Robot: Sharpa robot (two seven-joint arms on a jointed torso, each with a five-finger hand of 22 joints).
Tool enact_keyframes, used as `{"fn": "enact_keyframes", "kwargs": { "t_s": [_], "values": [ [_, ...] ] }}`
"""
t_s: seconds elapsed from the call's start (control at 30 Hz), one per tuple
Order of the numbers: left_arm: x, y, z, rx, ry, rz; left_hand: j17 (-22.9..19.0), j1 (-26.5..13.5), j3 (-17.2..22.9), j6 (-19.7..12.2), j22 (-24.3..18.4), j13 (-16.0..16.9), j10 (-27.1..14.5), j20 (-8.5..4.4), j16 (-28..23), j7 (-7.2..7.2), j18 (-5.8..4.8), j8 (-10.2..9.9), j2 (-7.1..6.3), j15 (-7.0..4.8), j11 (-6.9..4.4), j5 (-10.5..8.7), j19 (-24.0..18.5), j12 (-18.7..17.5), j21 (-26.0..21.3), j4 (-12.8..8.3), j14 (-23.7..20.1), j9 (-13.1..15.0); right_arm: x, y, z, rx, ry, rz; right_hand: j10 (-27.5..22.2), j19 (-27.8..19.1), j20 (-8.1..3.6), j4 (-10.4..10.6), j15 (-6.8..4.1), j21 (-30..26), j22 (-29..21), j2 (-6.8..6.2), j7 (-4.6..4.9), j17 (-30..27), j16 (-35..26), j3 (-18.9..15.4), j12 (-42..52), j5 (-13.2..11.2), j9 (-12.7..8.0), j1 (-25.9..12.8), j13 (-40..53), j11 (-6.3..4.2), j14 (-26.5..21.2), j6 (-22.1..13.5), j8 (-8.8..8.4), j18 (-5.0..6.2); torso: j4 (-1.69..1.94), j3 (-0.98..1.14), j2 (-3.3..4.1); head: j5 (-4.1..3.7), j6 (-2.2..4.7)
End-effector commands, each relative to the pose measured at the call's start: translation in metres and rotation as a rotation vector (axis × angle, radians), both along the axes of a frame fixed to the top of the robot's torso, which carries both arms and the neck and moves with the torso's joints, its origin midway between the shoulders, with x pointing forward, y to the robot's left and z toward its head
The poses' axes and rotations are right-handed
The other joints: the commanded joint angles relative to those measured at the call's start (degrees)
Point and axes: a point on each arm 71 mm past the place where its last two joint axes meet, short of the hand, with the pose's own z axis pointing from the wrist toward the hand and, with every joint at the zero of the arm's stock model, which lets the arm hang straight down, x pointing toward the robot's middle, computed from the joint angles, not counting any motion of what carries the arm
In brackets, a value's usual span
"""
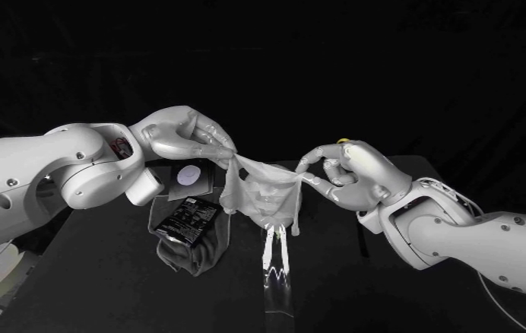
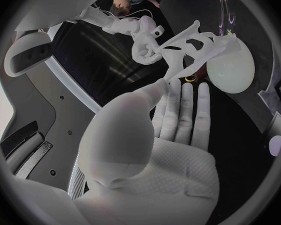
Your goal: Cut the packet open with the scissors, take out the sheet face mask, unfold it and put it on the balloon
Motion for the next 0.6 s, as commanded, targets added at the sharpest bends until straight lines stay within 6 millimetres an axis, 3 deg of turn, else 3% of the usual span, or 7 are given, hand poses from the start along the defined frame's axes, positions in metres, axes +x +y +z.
{"fn": "enact_keyframes", "kwargs": {
  "t_s": [0.03, 0.43, 0.6],
  "values": [
    [-0.005, -0.006, -0.008, -0.003, 0.040, -0.040, -0.1, 0.1, 0.0, 0.3, 0.1, 0.1, 0.3, -0.27, 0.3, 0.06, 0.46, 0.3, 0.59, -0.17, -0.03, 0.18, 0.1, 0.3, 0.2, -0.4, 0.2, 6.0, -0.004, -0.002, -0.008, 0.001, 0.038, 0.014, 0.2, 0.1, -0.02, 0.0, 0.07, -0.1, 11.0, 0.10, -0.11, 15.1, 0.2, -0.4, -0.1, 0.4, 0.1, 0.5, 5.2, 0.13, 6.1, 0.5, 0.40, -0.39, -0.10, -0.03, -0.11, -0.14, -0.67],
    [-0.008, -0.014, -0.026, 0.013, 0.077, -0.063, -0.1, 0.0, 0.0, 0.3, 0.2, 0.1, 0.3, -0.29, 0.3, 0.05, 0.45, 0.3, 0.58, -0.18, -0.05, 0.18, 0.0, 0.3, 0.3, -0.4, 0.2, 6.0, -0.007, -0.011, -0.035, -0.016, 0.109, -0.010, 0.2, 0.1, -0.02, 0.0, 0.06, -0.1, 11.0, 0.11, -0.10, 15.1, 0.2, -0.4, -0.1, 0.4, 0.0, 0.6, 5.2, 0.13, 6.1, 0.4, 0.38, -0.38, -0.15, 0.00, -0.27, -0.41, -1.97],
    [-0.001, -0.017, -0.045, 0.035, 0.098, -0.037, -0.1, -0.1, 0.0, 0.3, 0.3, 0.2, 0.3, -0.31, 0.3, 0.03, 0.43, 0.3, 0.60, -0.19, -0.06, 0.18, 0.0, 0.4, 0.4, -0.4, 0.2, 6.0, -0.003, -0.016, -0.044, -0.028, 0.122, -0.031, 0.2, 0.0, -0.02, 0.0, 0.06, -0.2, 11.0, 0.13, -0.10, 15.1, 0.2, -0.4, -0.3, 0.4, 0.0, 0.6, 5.1, 0.13, 6.1, 0.4, 0.37, -0.36, -0.17, -0.05, -0.37, -0.52, -2.01]
  ]
}}
